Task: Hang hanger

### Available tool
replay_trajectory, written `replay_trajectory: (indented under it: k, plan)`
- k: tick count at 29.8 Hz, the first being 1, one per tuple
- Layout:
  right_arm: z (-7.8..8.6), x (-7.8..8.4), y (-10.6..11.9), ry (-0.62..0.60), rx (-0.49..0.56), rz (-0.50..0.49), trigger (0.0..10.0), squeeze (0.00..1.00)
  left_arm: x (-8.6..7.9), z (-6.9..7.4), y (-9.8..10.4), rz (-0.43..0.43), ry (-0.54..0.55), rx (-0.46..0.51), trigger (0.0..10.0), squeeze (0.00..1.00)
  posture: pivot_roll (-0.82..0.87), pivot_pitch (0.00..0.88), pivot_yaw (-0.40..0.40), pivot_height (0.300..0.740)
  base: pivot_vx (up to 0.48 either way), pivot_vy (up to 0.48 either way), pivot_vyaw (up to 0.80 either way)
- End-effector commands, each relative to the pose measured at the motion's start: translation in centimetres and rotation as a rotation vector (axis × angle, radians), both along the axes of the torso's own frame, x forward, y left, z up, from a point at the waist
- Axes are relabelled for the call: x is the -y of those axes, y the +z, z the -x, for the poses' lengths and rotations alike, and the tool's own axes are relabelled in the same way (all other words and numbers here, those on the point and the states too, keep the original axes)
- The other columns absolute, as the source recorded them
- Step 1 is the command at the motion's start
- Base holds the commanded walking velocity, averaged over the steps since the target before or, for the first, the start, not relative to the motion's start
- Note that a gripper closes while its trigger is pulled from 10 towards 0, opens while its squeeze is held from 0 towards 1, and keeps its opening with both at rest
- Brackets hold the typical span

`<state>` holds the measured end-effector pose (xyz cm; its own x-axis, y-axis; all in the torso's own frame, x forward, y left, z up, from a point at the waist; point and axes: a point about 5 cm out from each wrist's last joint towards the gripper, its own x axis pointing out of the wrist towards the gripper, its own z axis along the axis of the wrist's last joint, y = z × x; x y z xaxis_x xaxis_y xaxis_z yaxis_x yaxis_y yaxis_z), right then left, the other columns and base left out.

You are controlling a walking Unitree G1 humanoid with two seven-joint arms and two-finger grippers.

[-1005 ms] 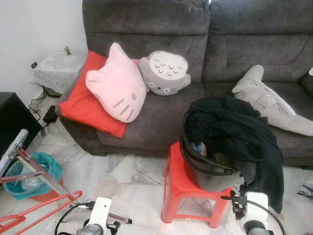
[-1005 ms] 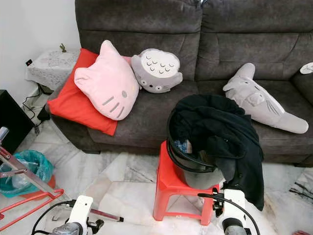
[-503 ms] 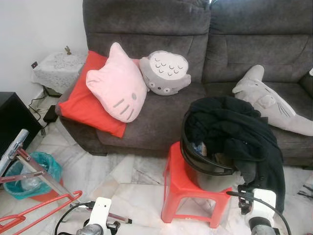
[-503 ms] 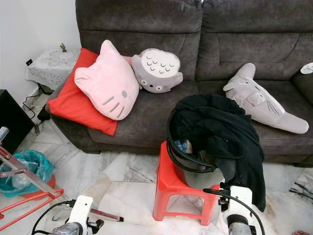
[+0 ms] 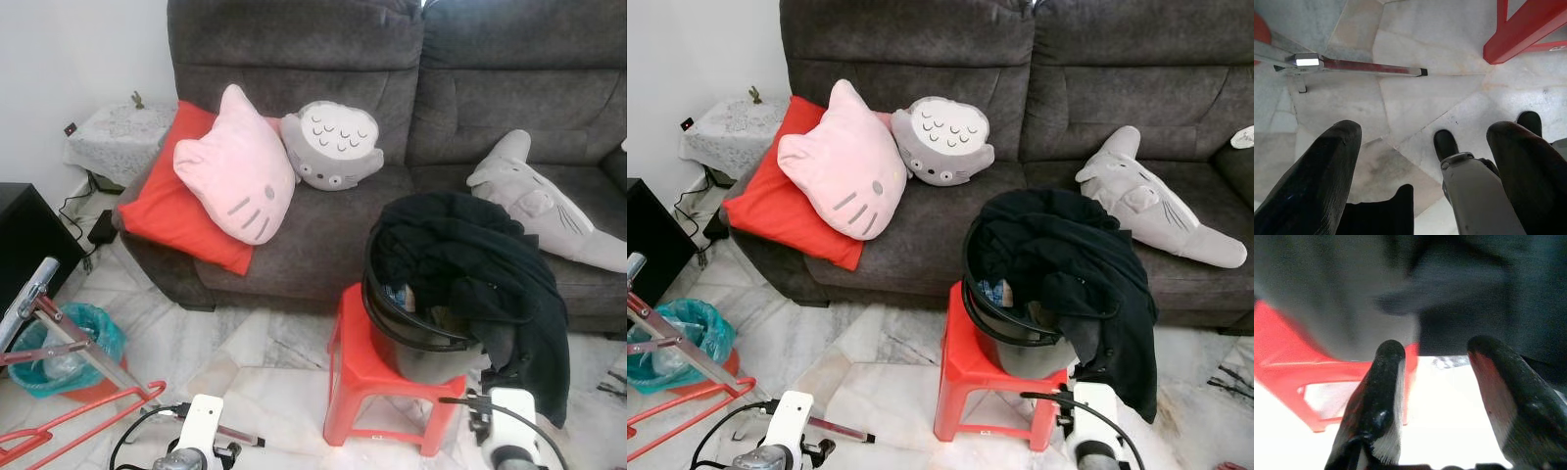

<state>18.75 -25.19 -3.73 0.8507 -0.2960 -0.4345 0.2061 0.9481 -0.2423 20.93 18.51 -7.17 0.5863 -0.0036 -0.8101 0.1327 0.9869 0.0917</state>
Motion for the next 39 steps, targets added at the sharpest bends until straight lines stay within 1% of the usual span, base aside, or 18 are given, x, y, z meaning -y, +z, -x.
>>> replay_trajectory:
  k: [1, 3, 8, 9, 13, 18, 23, 26, 27, 28, 29, 34, 39]
  plan:
    - [-0.2, 0.1, 0.2, -0.013, 0.017, -0.004, 10.0, 0.0, -0.2, 0.3, -0.2, -0.012, 0.003, -0.017, 10.0, 0.0, -0.03, 0.0, 0.03, 0.74, 0.0, 0.0, 0.0]
    - [-0.4, -0.1, 0.5, -0.005, 0.053, -0.023, 10.0, 0.0, -0.2, 0.3, -0.2, -0.012, 0.004, -0.017, 10.0, 0.0, -0.03, 0.0, 0.03, 0.74, 0.0, 0.0, 0.0]
    - [-0.9, -1.0, 0.7, 0.054, 0.075, -0.057, 10.0, 0.0, -0.2, 0.3, -0.2, -0.012, 0.003, -0.017, 10.0, 0.0, -0.03, 0.0, 0.031, 0.74, 0.0, 0.0, 0.0]
    - [-1.0, -1.4, 0.8, 0.074, 0.087, -0.075, 10.0, 1.0, -0.2, 0.3, -0.2, -0.012, 0.004, -0.017, 10.0, 0.0, -0.03, 0.0, 0.03, 0.74, 0.0, 0.0, 0.0]
    - [-1.1, -1.7, 0.7, 0.09, 0.089, -0.083, 10.0, 1.0, -0.2, 0.3, -0.2, -0.011, 0.004, -0.017, 10.0, 0.0, -0.03, 0.0, 0.029, 0.74, 0.0, 0.0, 0.0]
    - [-1.0, -2.6, 0.8, 0.144, 0.108, -0.126, 10.0, 1.0, -0.2, 0.3, -0.2, -0.009, 0.005, -0.017, 10.0, 0.0, -0.03, 0.0, 0.03, 0.74, 0.0, 0.0, 0.0]
    - [-1.0, -2.5, 0.9, 0.136, 0.125, -0.12, 10.0, 1.0, -0.2, 0.3, -0.2, -0.01, 0.005, -0.016, 10.0, 0.0, -0.03, 0.0, 0.03, 0.74, 0.0, 0.0, 0.0]
    - [-1.0, -2.0, 1.1, 0.108, 0.133, -0.098, 10.0, 1.0, -0.2, 0.3, -0.2, -0.01, 0.005, -0.016, 10.0, 0.0, -0.03, 0.0, 0.03, 0.74, 0.0, 0.0, 0.0]
    - [-1.0, -1.8, 1.1, 0.098, 0.135, -0.092, 10.0, 0.95, -0.2, 0.3, -0.2, -0.011, 0.004, -0.016, 10.0, 0.0, -0.03, 0.0, 0.031, 0.74, 0.0, 0.0, 0.0]
    - [-1.0, -1.6, 1.2, 0.085, 0.138, -0.085, 10.0, 0.75, -0.2, 0.3, -0.2, -0.01, 0.004, -0.016, 10.0, 0.0, -0.03, 0.0, 0.031, 0.74, 0.0, 0.0, 0.0]
    - [-1.1, -1.5, 1.2, 0.076, 0.139, -0.079, 10.0, 0.0, -0.2, 0.3, -0.2, -0.01, 0.004, -0.016, 10.0, 0.0, -0.03, 0.0, 0.031, 0.74, 0.0, 0.0, 0.0]
    - [-1.1, -0.4, 1.6, 0.017, 0.158, -0.028, 10.0, 0.0, -0.2, 0.3, -0.2, -0.01, 0.005, -0.016, 10.0, 0.0, -0.03, 0.0, 0.031, 0.74, 0.0, 0.0, 0.0]
    - [-1.1, 0.0, 1.8, -0.013, 0.168, -0.005, 10.0, 0.0, -0.2, 0.3, -0.2, -0.011, 0.004, -0.016, 10.0, 0.0, -0.03, 0.0, 0.03, 0.74, 0.0, 0.0, 0.0]
